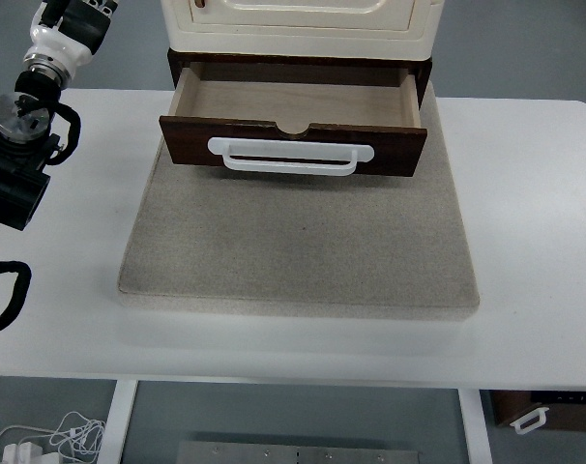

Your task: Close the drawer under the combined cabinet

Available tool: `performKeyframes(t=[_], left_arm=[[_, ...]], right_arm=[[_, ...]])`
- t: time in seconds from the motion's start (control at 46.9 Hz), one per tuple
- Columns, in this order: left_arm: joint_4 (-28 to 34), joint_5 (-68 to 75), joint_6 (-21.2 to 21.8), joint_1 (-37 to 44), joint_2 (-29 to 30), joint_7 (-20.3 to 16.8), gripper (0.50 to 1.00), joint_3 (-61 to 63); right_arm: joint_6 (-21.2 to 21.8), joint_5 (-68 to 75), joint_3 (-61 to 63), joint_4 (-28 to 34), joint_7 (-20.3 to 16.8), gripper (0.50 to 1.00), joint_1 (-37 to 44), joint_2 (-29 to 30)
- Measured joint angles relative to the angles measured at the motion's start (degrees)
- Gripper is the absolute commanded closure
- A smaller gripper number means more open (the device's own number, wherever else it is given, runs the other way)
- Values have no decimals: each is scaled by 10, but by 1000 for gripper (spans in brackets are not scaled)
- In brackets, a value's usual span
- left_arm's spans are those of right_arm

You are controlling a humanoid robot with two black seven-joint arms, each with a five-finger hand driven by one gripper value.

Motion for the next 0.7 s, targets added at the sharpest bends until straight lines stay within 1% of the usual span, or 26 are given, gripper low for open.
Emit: performKeyframes(t=[0.128,0.405,0.512,0.576,0.704], left_arm=[[1,0,-19,-18,13,0,500,1],[3,11,-14,-84,69,1,500,2],[-2,12,-19,-104,90,5,500,2],[-23,14,-22,-109,107,7,500,2],[-92,16,-22,-116,143,7,500,2]], right_arm=[[0,0,0,0,0,548,0,0],[0,0,0,0,0,548,0,0],[0,0,0,0,0,548,0,0],[0,0,0,0,0,548,0,0],[0,0,0,0,0,548,0,0]])
